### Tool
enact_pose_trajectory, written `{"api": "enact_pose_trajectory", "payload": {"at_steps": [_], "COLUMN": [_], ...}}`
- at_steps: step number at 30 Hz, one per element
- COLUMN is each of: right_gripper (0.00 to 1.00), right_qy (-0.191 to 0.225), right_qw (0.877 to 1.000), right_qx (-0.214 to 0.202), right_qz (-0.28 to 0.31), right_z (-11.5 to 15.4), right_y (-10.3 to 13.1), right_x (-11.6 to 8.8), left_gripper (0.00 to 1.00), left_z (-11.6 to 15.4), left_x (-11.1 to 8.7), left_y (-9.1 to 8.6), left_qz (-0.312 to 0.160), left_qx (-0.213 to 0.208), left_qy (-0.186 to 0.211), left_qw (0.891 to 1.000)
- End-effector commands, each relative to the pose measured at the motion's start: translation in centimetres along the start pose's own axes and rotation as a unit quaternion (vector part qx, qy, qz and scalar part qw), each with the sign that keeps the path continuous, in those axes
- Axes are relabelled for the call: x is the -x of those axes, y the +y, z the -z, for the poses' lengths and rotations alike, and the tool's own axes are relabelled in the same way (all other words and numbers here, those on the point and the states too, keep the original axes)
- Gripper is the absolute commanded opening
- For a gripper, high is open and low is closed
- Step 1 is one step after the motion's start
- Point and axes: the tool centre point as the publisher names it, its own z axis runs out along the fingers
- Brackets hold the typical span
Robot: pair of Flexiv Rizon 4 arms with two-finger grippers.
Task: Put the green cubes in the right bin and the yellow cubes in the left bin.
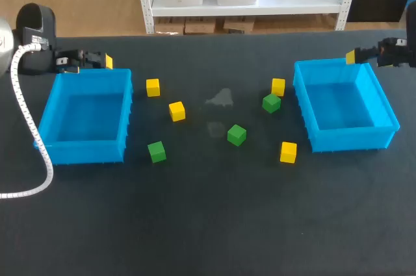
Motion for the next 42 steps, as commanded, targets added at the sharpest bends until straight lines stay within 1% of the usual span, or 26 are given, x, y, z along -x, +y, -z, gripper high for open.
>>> {"api": "enact_pose_trajectory", "payload": {"at_steps": [1, 27, 31, 35, 37, 42], "right_gripper": [1.00, 1.00, 1.00, 1.00, 1.00, 1.00], "right_qy": [0.000, 0.000, 0.014, 0.045, 0.061, 0.094], "right_qw": [1.000, 1.000, 1.000, 0.997, 0.995, 0.988], "right_qx": [0.000, 0.000, -0.008, -0.017, -0.021, -0.048], "right_qz": [0.000, 0.000, 0.025, 0.057, 0.076, 0.115], "right_z": [0.0, 0.0, -0.4, -1.3, -2.0, -3.5], "right_y": [0.0, 0.0, 0.9, 2.5, 3.7, 6.1], "right_x": [0.0, 0.0, 0.8, 1.6, 2.0, 2.4], "left_gripper": [1.00, 1.00, 1.00, 1.00, 1.00, 1.00], "left_z": [0.0, 0.0, 0.0, 0.0, 0.0, 0.0], "left_x": [-0.2, -0.2, -0.2, -0.2, -0.2, -0.2], "left_y": [0.2, 0.2, 0.2, 0.2, 0.2, 0.2], "left_qz": [-0.001, -0.001, -0.001, -0.001, -0.001, -0.001], "left_qx": [-0.006, -0.006, -0.006, -0.006, -0.006, -0.006], "left_qy": [-0.003, -0.003, -0.003, -0.003, -0.003, -0.003], "left_qw": [1.000, 1.000, 1.000, 1.000, 1.000, 1.000]}}
